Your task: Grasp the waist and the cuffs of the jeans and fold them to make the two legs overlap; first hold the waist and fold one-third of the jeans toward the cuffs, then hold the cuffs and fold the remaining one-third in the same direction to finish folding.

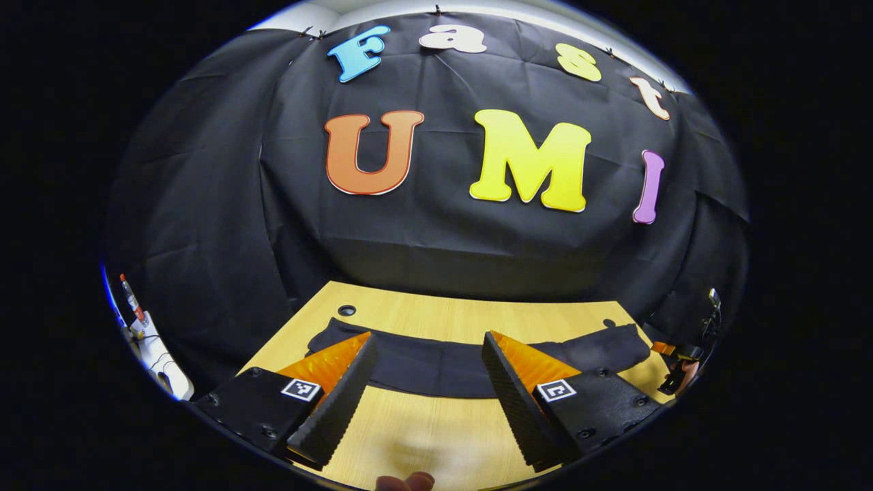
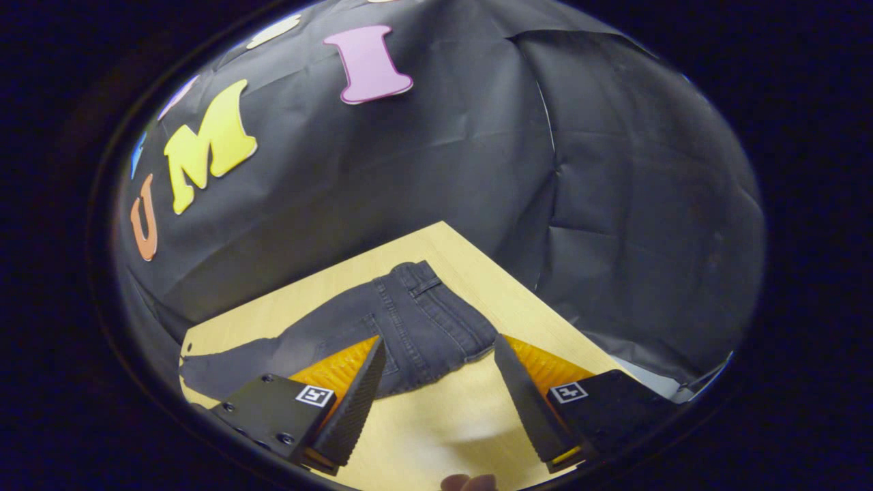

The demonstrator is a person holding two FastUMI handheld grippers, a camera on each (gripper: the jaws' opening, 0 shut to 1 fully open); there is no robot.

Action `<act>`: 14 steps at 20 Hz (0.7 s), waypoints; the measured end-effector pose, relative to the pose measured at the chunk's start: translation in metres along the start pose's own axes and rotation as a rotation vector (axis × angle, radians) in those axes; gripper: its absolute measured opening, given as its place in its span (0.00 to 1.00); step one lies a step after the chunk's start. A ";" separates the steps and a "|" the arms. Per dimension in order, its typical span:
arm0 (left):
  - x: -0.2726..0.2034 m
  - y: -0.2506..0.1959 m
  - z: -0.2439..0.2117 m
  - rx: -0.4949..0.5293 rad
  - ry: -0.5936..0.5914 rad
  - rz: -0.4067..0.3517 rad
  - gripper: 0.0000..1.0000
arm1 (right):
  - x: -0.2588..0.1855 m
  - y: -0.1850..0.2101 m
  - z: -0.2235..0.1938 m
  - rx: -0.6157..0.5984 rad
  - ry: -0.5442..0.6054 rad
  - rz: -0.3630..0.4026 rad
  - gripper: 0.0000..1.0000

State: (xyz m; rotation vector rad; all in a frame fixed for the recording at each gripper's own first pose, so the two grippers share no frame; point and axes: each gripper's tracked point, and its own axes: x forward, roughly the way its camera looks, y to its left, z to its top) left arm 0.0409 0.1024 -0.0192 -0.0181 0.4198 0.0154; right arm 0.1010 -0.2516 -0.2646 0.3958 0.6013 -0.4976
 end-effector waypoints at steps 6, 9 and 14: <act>0.004 0.003 -0.012 0.002 0.051 0.026 0.99 | 0.050 -0.023 -0.003 -0.024 0.040 -0.033 0.99; 0.005 0.007 -0.015 -0.008 0.063 0.039 0.99 | 0.067 -0.026 -0.020 -0.022 0.102 -0.021 0.94; 0.006 0.015 -0.018 -0.047 0.074 0.060 0.99 | 0.069 -0.016 -0.026 -0.056 0.123 0.009 0.83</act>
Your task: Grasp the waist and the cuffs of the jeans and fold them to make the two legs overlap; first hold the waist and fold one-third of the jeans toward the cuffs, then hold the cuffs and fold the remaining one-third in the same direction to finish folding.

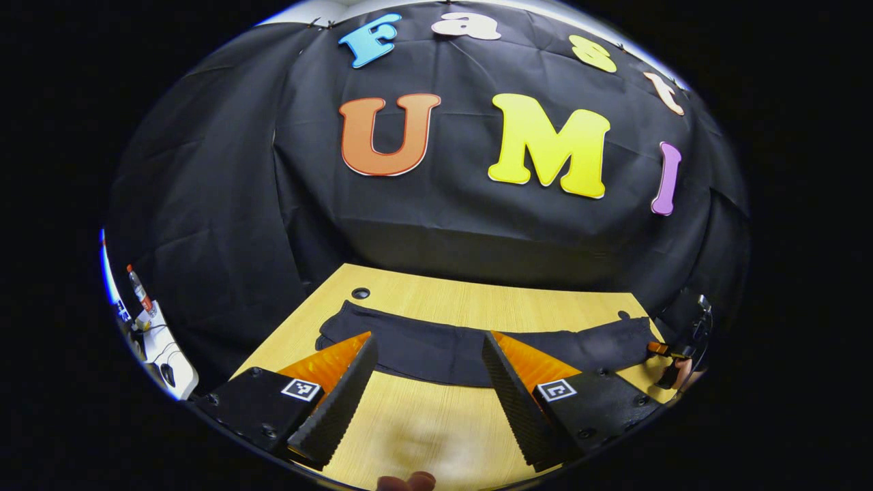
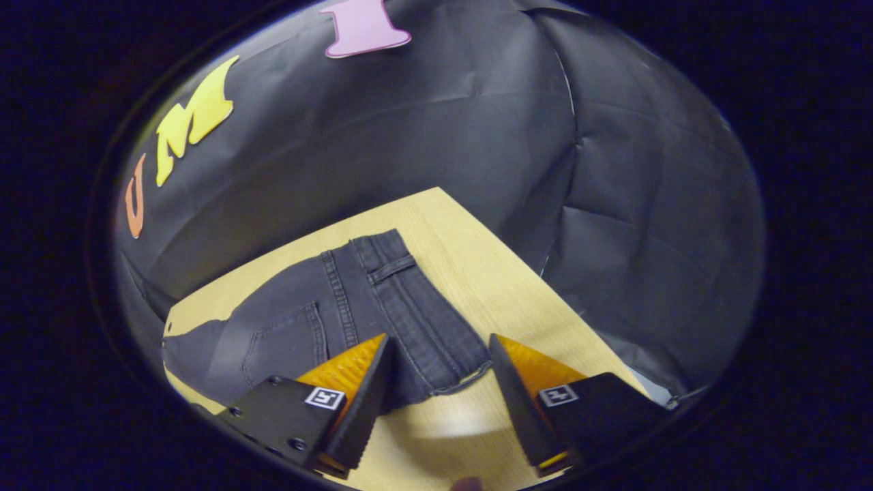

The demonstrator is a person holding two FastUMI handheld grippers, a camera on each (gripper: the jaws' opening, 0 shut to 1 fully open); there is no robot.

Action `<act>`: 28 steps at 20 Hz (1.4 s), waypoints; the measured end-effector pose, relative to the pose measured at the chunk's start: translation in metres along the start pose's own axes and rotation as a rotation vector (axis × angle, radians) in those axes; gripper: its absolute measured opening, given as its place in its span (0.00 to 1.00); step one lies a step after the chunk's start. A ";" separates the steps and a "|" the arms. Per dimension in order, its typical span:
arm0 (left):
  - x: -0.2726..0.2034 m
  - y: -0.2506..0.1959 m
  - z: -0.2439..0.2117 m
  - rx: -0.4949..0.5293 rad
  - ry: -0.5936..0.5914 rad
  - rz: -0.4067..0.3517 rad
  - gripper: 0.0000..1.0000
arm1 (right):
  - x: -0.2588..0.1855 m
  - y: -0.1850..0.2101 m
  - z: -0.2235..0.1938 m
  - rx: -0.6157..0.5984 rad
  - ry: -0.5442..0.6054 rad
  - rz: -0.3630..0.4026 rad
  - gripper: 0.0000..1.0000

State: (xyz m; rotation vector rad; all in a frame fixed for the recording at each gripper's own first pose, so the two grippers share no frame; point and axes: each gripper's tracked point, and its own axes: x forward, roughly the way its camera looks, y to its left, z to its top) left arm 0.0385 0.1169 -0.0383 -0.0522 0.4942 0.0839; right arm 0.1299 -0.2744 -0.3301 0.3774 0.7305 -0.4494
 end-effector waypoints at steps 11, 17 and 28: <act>-0.018 0.030 -0.001 -0.069 -0.029 0.039 0.99 | -0.023 0.017 0.022 0.048 -0.006 -0.033 0.07; -0.029 0.041 -0.001 -0.083 -0.073 0.038 0.99 | -0.093 0.038 0.066 -0.025 -0.109 0.000 0.03; -0.049 0.113 -0.004 -0.130 -0.127 0.087 0.99 | -0.237 0.269 0.083 -0.323 -0.278 0.252 0.03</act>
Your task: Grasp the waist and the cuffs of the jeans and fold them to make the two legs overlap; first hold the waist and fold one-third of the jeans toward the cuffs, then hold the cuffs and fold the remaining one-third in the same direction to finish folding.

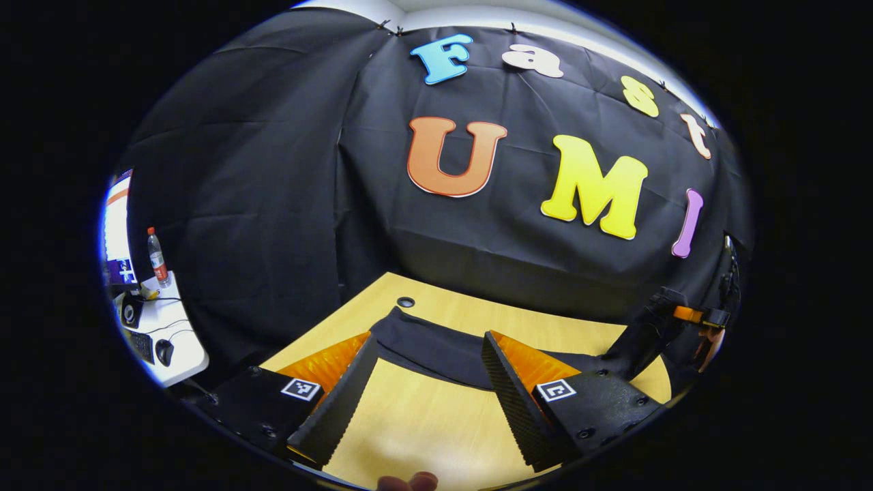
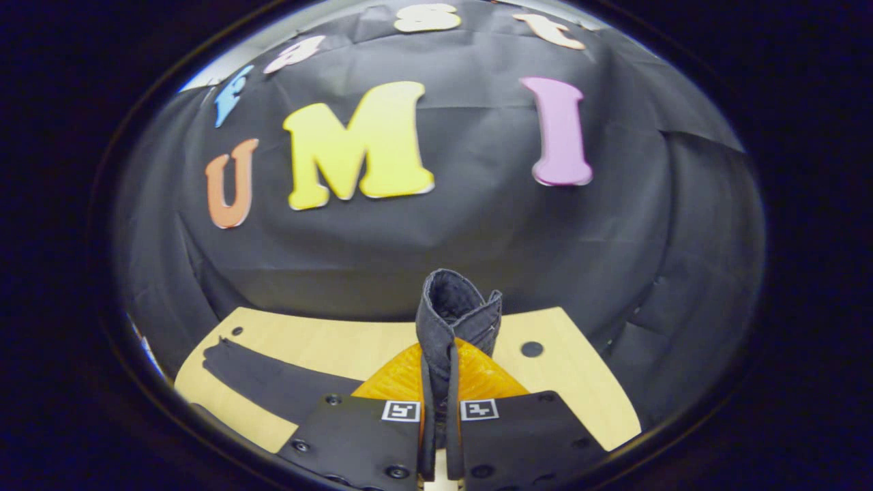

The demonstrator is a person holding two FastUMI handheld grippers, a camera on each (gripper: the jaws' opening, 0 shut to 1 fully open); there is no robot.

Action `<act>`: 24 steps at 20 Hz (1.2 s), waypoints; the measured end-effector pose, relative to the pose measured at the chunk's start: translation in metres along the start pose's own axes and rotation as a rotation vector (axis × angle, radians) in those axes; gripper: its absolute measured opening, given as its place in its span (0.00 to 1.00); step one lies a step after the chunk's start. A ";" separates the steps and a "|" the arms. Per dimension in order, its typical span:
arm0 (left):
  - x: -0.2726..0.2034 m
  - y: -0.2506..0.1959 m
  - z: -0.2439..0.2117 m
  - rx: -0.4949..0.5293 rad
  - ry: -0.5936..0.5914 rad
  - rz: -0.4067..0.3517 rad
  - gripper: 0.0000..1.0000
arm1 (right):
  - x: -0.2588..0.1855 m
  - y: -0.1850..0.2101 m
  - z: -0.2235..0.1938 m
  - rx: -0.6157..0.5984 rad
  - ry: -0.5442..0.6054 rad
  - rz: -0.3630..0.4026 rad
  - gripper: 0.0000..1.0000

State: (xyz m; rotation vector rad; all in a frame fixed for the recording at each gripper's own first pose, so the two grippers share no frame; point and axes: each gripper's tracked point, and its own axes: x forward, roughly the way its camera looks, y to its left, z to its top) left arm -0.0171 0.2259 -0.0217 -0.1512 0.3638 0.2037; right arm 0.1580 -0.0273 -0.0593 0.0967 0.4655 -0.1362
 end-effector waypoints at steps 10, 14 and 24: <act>-0.018 0.073 0.011 -0.076 -0.043 0.064 0.99 | 0.033 0.236 -0.062 -0.150 0.083 0.203 0.03; -0.028 0.103 0.003 -0.093 -0.035 0.105 0.99 | 0.058 0.285 -0.118 -0.206 0.158 0.210 0.07; -0.032 0.136 -0.003 -0.137 -0.018 0.137 0.99 | 0.094 0.326 -0.233 -0.394 0.281 0.169 0.07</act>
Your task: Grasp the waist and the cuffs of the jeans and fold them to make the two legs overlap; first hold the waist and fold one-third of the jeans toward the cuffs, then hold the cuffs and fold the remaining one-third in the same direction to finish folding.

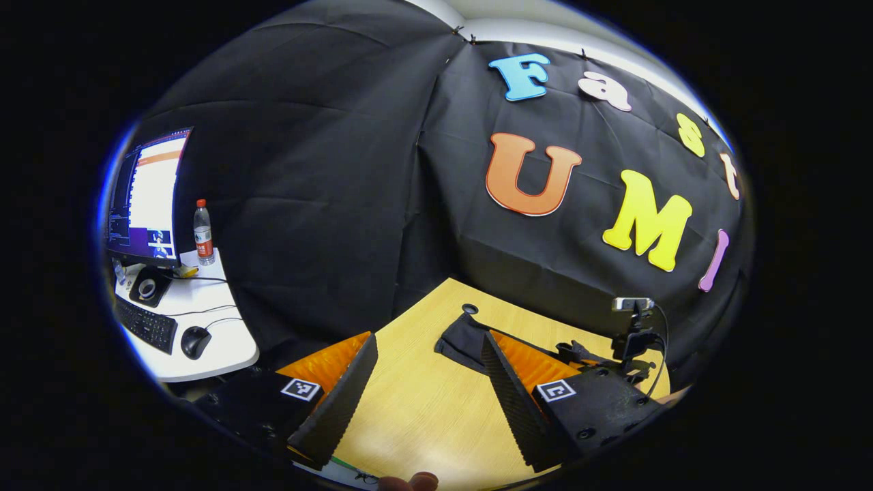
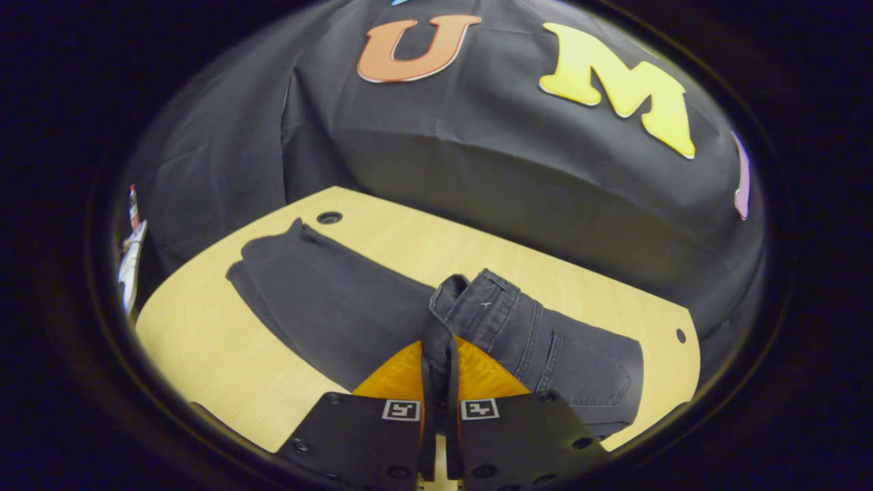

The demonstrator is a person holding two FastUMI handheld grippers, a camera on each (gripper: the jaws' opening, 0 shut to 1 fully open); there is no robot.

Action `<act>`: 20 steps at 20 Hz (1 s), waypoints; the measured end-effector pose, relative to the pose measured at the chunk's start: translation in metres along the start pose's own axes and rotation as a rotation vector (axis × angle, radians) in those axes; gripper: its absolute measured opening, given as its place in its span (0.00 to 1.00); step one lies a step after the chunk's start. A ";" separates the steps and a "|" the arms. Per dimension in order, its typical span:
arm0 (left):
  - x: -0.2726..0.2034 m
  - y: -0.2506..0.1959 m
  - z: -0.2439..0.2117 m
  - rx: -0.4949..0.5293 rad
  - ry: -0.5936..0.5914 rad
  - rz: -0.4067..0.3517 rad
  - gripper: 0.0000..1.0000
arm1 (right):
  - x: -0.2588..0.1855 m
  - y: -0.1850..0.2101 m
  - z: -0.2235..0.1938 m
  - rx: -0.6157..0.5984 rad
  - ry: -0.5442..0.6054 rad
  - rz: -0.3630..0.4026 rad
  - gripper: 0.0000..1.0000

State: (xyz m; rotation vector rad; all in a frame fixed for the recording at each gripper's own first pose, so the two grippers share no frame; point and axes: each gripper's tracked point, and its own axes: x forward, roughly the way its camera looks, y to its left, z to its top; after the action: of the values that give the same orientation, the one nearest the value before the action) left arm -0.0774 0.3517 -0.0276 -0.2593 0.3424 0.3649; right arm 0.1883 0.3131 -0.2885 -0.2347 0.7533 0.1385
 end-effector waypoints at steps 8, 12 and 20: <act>-0.001 0.012 0.004 -0.003 0.001 0.005 0.99 | -0.001 0.021 -0.005 -0.002 0.010 0.070 0.34; -0.001 0.011 0.008 -0.008 -0.008 -0.003 0.99 | -0.026 0.022 0.008 -0.008 -0.030 0.103 0.46; 0.020 -0.019 0.003 -0.146 0.008 -0.147 0.99 | -0.131 -0.019 0.063 0.054 -0.174 0.138 0.93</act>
State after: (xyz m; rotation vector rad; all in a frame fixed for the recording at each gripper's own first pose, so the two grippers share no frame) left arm -0.0516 0.3419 -0.0285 -0.4270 0.3029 0.2439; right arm 0.1392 0.3058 -0.1506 -0.1170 0.5987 0.2656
